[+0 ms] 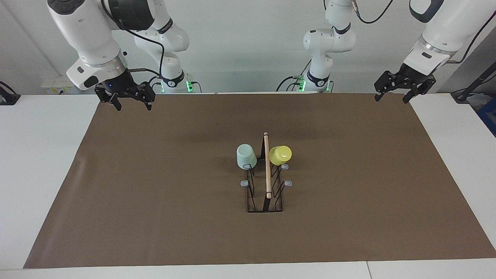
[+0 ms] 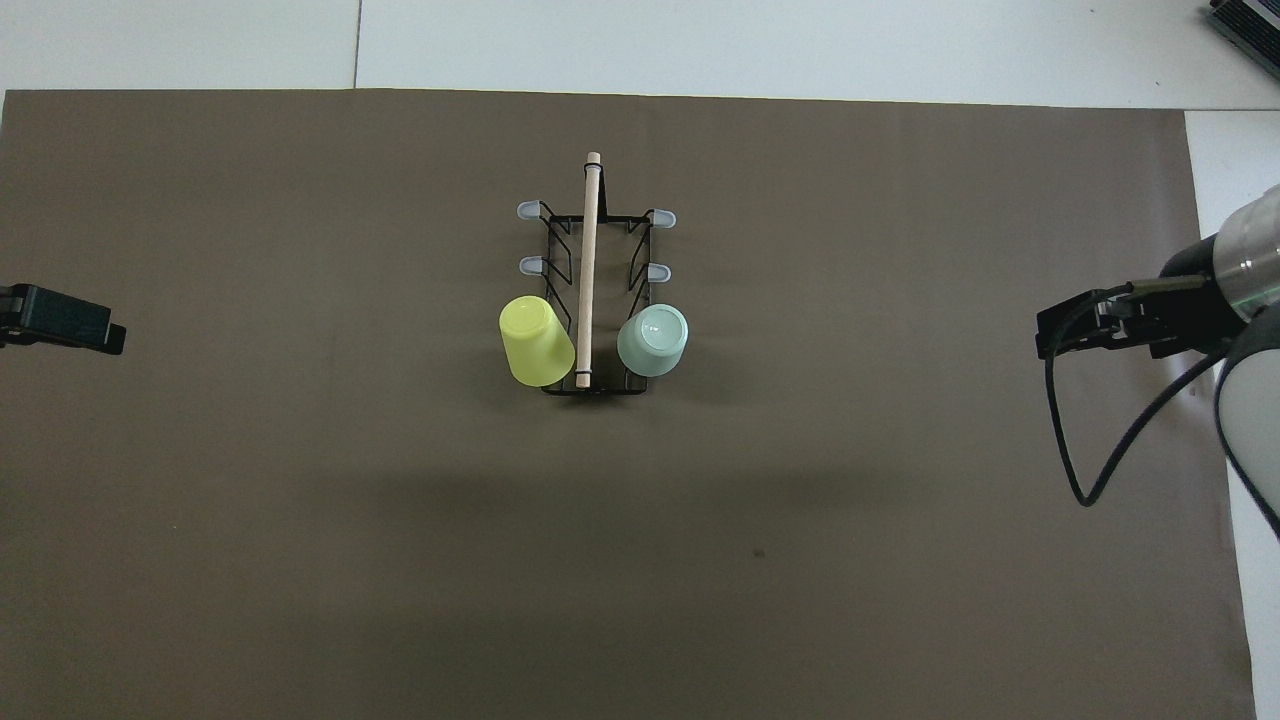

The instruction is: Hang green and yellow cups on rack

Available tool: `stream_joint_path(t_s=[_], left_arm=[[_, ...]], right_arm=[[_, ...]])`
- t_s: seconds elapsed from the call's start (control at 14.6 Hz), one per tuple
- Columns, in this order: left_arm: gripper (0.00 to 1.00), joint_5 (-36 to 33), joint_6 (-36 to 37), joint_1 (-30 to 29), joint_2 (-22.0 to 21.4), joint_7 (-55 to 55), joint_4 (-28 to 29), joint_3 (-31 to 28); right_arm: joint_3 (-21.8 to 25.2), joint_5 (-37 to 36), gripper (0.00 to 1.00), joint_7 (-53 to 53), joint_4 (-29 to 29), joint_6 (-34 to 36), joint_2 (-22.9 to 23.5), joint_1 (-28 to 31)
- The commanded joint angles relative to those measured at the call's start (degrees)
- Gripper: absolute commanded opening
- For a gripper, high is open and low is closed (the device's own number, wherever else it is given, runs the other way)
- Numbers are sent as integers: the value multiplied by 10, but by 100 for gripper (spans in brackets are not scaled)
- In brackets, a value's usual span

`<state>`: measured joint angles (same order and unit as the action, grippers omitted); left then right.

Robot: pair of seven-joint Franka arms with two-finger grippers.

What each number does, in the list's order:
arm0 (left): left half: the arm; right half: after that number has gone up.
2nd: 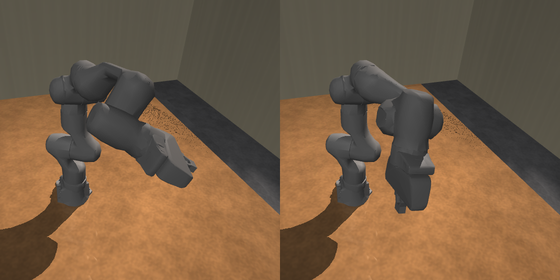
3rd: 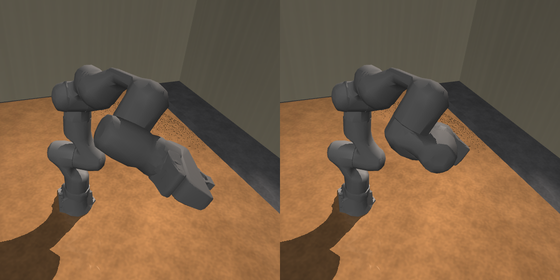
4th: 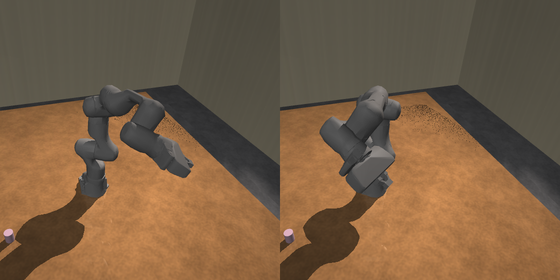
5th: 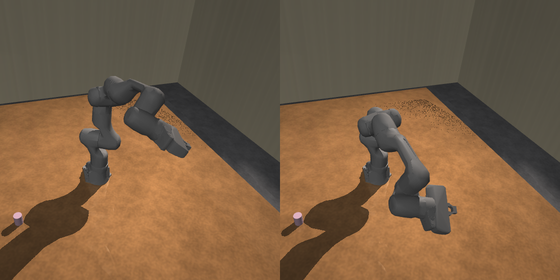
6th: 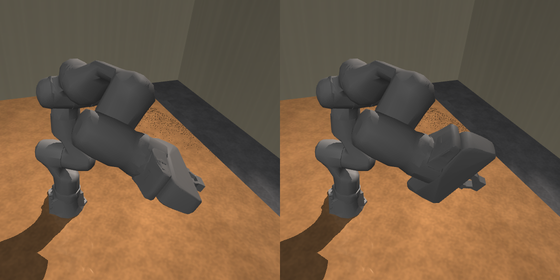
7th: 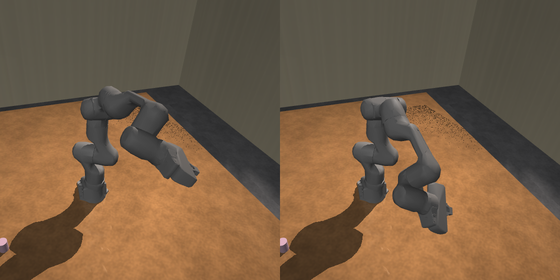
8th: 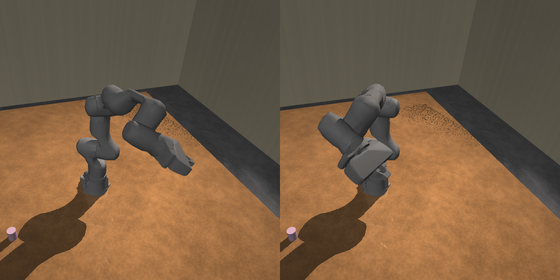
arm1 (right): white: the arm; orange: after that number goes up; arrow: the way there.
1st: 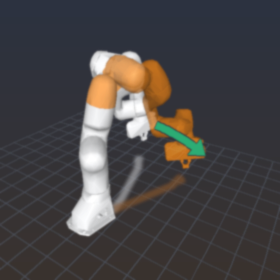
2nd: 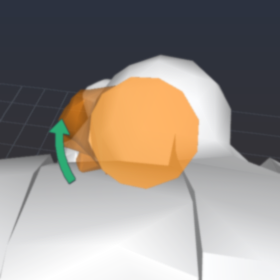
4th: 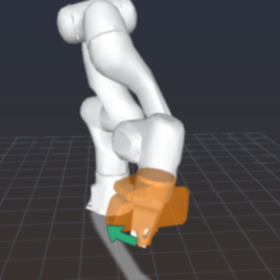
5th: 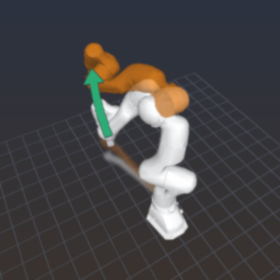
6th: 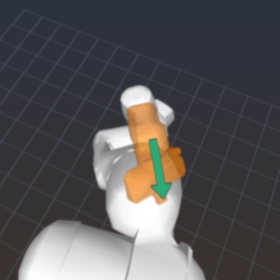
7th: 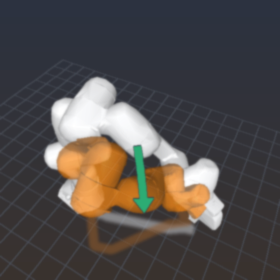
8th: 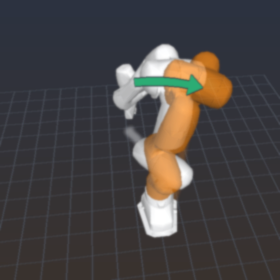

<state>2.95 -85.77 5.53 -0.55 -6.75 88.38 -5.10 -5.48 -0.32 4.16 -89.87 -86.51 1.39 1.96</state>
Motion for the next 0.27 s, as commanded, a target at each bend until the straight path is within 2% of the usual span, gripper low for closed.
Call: stream_joint_path(t_s=[0.0,0.21], left_arm=[[100,-10,2,8,-14,15,22,-2],[100,-9,-2,7,-19,14,28,-1]], right_arm=[[-4,6,100,-11,-1,8,-11,11],[-1,7,100,-12,-3,22,-22,7]])
